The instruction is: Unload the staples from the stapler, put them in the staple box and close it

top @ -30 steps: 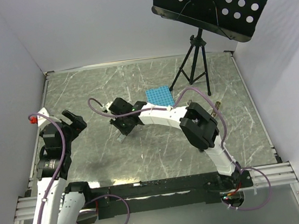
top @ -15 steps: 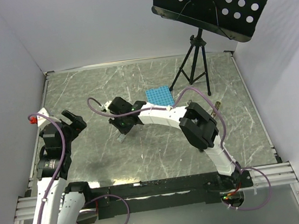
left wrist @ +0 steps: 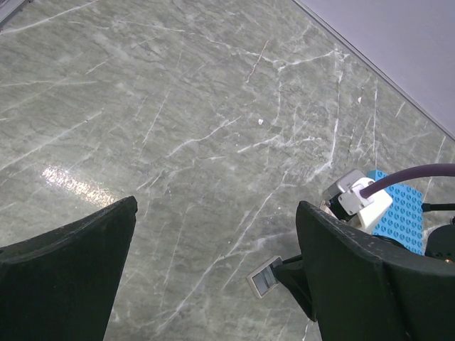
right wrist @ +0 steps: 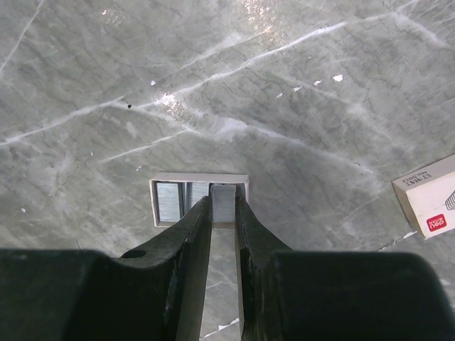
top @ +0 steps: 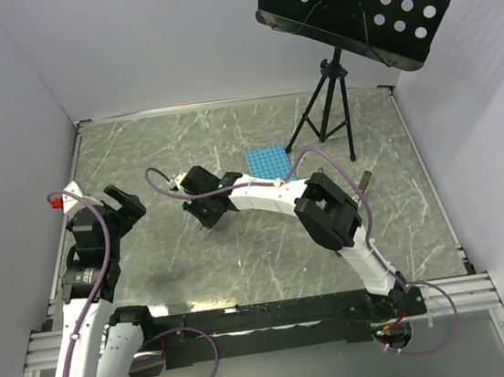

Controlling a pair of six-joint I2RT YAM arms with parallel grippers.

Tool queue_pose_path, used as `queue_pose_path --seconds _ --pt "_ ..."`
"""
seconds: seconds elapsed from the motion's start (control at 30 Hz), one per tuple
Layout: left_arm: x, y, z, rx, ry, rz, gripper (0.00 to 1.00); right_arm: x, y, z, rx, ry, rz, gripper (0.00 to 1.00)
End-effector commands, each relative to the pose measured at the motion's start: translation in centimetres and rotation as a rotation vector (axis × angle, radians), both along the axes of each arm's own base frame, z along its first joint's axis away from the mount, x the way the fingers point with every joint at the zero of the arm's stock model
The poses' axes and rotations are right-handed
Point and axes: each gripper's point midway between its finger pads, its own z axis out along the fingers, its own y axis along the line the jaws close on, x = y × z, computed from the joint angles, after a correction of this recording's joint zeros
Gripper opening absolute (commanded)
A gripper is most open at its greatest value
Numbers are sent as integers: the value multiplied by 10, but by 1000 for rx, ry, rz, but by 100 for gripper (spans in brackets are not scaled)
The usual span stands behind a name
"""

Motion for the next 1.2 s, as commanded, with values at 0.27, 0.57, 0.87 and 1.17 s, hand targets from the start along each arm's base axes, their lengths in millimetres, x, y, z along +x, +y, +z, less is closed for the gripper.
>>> queue_pose_path --seconds 0.27,0.57,0.87,1.17 --pt "0 2 17 -4 -46 13 98 7 5 14 27 -32 -3 27" --pt "0 1 16 -5 -43 11 98 6 5 21 40 -33 -12 33" --pt "1 0 14 -28 -40 15 97 3 10 64 140 -49 -26 34" --pt "16 -33 -6 -165 10 -102 91 21 -33 96 248 -15 -270 39"
